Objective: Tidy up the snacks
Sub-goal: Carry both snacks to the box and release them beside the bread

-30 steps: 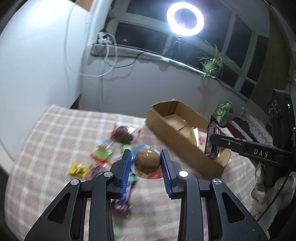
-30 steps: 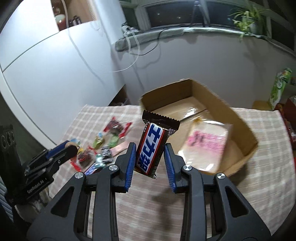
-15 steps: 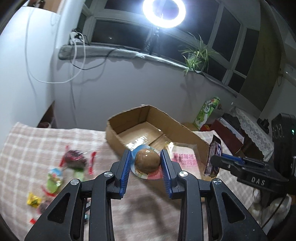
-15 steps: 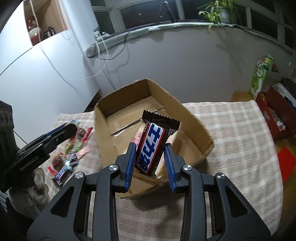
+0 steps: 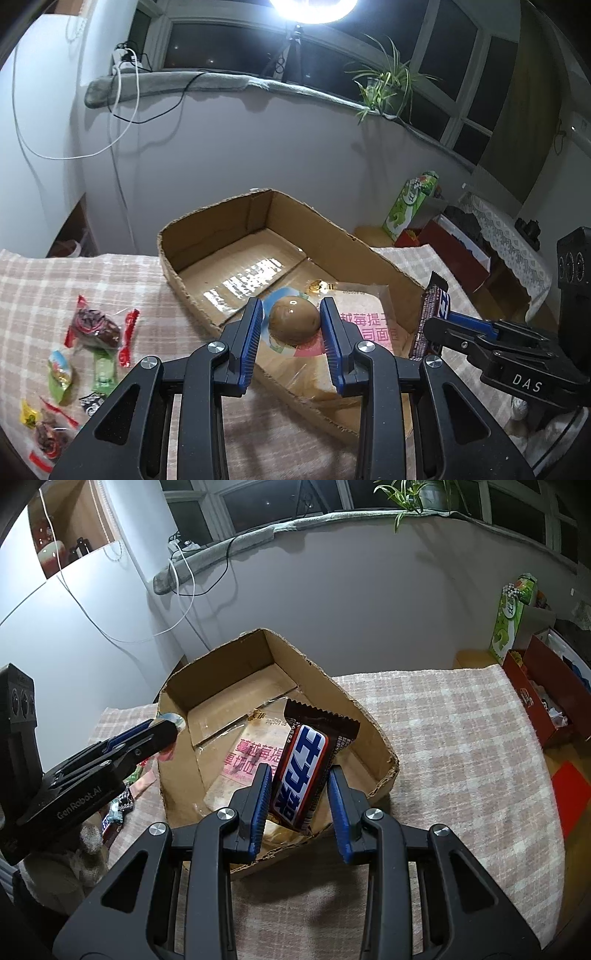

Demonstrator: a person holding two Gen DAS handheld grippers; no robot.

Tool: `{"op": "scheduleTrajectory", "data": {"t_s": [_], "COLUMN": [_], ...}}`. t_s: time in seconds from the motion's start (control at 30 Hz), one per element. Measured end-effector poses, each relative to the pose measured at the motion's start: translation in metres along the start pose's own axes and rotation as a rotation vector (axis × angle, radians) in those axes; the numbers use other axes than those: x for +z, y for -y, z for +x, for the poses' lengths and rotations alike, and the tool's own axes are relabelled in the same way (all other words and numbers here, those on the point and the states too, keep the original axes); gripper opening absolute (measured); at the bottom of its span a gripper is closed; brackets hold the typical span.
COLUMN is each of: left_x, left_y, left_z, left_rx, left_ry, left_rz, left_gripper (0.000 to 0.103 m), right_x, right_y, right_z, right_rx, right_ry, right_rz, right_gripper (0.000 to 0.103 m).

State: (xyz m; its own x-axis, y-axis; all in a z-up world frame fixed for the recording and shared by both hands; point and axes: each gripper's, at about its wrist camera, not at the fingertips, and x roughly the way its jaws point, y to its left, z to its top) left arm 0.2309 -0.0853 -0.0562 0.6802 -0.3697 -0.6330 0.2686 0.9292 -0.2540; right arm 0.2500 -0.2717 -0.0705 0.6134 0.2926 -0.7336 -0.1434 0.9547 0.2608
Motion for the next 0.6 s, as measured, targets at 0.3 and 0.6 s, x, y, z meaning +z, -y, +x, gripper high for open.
{"op": "scheduleTrajectory", "data": {"t_s": [0.3, 0.6], "left_x": [0.003, 0.002], "left_y": [0.006, 0.002], "left_z": [0.000, -0.012], "left_rx": [0.013, 0.012], "left_ry": [-0.008, 0.004], "left_rz": [0.013, -0.009], "left_gripper": [0.040, 0.040], "right_x": [-0.001, -0.006], "right_y": [-0.002, -0.009], "right_z": [-0.004, -0.017], "right_rx": [-0.017, -0.016], "right_ry": [0.017, 0.030], "right_rz": [-0.001, -0.006], "right_gripper": [0.047, 0.047]}}
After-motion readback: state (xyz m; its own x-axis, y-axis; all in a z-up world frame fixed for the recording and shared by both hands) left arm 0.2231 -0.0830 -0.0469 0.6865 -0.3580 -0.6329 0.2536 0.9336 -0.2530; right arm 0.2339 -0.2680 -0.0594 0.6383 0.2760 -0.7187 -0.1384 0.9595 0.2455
